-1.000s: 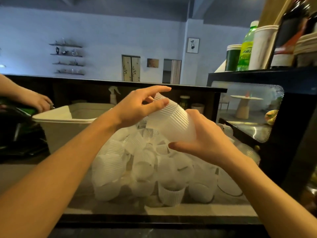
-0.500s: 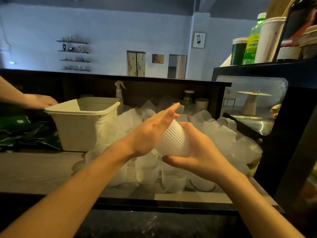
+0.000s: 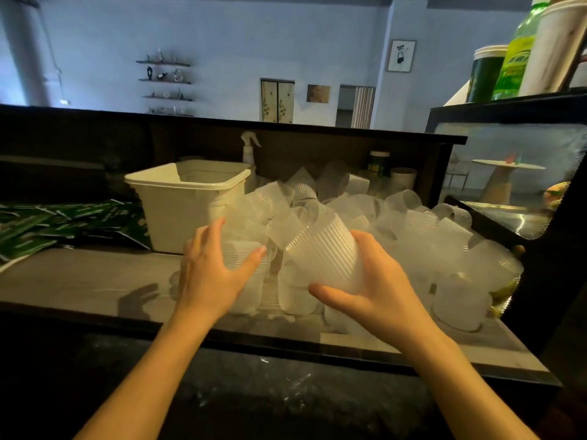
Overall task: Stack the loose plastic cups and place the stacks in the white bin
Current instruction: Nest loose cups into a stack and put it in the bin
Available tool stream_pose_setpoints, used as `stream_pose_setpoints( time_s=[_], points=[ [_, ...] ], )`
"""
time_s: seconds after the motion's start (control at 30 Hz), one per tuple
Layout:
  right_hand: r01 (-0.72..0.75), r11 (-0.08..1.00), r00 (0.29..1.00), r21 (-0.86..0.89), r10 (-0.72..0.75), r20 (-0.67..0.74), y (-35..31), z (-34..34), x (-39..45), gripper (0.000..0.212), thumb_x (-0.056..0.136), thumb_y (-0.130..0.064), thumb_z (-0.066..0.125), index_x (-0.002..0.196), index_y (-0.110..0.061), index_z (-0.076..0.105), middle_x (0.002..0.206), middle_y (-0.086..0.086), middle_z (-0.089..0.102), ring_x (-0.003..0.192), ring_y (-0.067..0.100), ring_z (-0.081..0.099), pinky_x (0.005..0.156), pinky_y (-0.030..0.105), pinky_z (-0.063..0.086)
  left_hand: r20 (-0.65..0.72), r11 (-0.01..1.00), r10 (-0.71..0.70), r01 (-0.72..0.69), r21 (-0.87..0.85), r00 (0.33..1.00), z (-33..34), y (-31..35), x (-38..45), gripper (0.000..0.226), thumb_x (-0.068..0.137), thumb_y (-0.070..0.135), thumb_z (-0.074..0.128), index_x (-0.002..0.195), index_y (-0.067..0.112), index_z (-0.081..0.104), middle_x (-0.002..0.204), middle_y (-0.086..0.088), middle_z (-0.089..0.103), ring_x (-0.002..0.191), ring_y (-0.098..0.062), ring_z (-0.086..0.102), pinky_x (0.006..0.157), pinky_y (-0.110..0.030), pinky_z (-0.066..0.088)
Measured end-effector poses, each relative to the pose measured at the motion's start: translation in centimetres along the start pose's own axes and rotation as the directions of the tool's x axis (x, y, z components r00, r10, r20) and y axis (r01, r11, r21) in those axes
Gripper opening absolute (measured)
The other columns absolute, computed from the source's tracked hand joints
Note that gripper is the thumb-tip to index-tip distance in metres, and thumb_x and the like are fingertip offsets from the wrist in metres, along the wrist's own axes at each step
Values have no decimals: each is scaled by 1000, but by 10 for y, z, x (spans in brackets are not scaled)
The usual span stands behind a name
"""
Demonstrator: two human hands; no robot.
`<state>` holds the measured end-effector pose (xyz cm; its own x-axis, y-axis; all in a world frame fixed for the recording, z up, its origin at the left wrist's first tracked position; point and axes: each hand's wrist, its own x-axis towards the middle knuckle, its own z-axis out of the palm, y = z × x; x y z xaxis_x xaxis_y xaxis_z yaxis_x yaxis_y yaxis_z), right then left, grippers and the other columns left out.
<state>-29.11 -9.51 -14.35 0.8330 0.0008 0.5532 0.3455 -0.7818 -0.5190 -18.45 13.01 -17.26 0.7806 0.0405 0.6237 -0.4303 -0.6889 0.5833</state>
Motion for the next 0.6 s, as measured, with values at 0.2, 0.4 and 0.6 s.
stream_pose_setpoints(
  time_s=[0.2, 0.4, 0.6],
  points=[
    [0, 1000, 1000, 26, -1, 27, -2, 5, -7, 77, 64, -69, 66, 128, -43, 31, 116, -25, 45, 104, 2, 50, 82, 36, 54, 167, 992, -12, -9, 126, 986, 7, -20, -6, 89, 80, 66, 60, 150, 22, 28, 152, -3, 35, 137, -25, 32, 108, -47, 35],
    [-30, 999, 999, -10, 30, 40, 3, 3, -10, 85, 63, -76, 63, 132, -40, 29, 121, -20, 45, 105, 5, 51, 84, 37, 55, 62, 998, 48, -45, -51, 997, 5, -20, -3, 75, 79, 59, 64, 140, 22, 42, 127, 1, 51, 115, -20, 49, 91, -42, 48],
    [-33, 992, 999, -125, 38, 38, -4, 0, -4, 85, 65, -79, 59, 132, -36, 30, 122, -15, 45, 103, 8, 51, 84, 38, 54, -68, 934, 10, -34, -356, 998, -4, 9, 7, 68, 85, 65, 47, 139, 24, 47, 121, 5, 47, 97, -4, 52, 73, -11, 39]
  ],
)
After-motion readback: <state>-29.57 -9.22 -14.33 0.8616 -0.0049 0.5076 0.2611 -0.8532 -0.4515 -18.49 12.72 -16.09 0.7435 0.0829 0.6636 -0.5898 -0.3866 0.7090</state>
